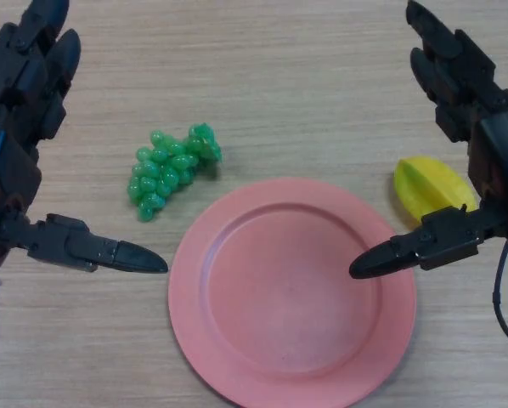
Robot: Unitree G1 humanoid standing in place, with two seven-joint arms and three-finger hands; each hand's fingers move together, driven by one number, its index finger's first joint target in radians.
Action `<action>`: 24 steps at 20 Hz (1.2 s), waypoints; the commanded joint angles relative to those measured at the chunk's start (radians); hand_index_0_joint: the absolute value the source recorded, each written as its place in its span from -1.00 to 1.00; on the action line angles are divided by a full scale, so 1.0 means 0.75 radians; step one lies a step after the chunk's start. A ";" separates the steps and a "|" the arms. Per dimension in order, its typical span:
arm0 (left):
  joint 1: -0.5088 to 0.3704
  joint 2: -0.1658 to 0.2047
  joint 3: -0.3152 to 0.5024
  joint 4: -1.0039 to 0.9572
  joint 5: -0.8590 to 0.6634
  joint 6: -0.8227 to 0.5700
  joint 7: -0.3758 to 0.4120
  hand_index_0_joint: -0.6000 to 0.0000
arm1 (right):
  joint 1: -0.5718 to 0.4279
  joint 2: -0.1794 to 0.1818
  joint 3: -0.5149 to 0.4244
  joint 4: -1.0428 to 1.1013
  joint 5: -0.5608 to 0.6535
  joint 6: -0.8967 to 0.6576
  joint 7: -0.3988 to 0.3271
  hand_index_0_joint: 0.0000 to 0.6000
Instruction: Pick up the yellow starfruit and place it on the plate
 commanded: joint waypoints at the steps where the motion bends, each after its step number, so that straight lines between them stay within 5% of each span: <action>1: -0.031 0.037 0.083 -0.096 -0.003 -0.150 0.004 1.00 | -0.035 -0.020 -0.060 -0.076 0.064 -0.160 -0.061 -1.00; 5: -0.041 0.030 0.069 -0.078 -0.013 -0.171 0.029 1.00 | -0.012 -0.040 -0.084 -0.049 0.043 -0.225 -0.059 -1.00; 9: 0.011 0.008 0.024 0.055 0.089 -0.267 -0.051 1.00 | 0.029 -0.057 -0.141 0.053 0.035 -0.367 -0.046 -1.00; 18: 0.007 0.007 0.001 0.128 0.130 -0.216 -0.072 1.00 | -0.223 -0.194 -0.219 0.820 -0.235 -0.684 -0.174 -1.00; 24: 0.065 -0.032 -0.033 0.073 0.105 -0.178 -0.087 1.00 | -0.406 -0.240 -0.201 1.352 -0.275 -0.928 -0.275 -1.00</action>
